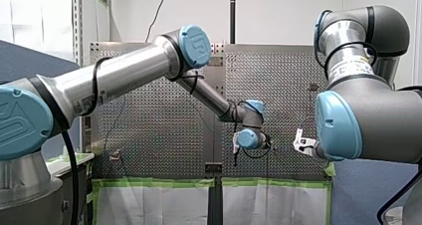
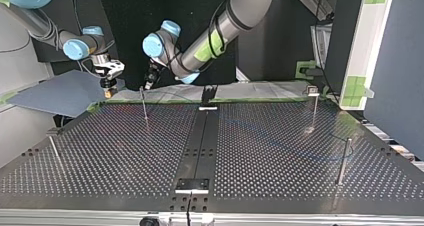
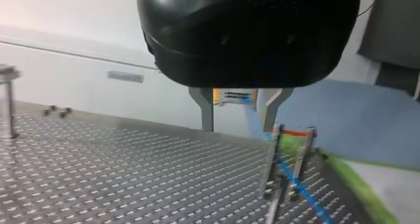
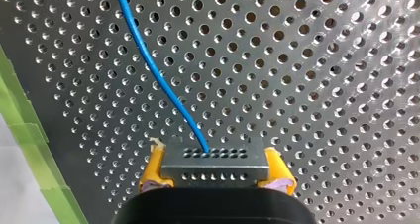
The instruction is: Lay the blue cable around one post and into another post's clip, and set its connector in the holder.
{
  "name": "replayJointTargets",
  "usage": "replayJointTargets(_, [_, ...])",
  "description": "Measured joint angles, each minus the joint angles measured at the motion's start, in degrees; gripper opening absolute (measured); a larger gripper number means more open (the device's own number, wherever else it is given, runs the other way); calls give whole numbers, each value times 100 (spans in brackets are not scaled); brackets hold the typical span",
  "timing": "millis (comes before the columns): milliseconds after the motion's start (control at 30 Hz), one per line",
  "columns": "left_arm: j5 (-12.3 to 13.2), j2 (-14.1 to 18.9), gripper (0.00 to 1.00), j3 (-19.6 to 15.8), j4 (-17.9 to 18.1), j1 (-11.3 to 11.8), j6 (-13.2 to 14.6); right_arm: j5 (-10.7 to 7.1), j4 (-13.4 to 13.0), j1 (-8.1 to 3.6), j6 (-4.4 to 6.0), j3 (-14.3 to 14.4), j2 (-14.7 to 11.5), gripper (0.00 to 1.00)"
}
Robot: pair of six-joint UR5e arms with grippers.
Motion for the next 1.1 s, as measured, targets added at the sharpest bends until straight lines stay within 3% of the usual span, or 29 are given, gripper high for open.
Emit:
replayJointTargets(333, [-276,553,100,-553,553,24,-480,-112,-8,3,84,-22,0,0])
replayJointTargets(567, [-627,988,100,-987,990,105,-890,-147,42,8,99,-42,1,0])
replayJointTargets(900, [-688,1566,100,-1565,1562,181,-1053,-216,71,34,136,-44,0,0])
replayJointTargets(1100, [-689,1930,100,-1929,1691,166,-1069,-220,66,49,149,-43,3,0])
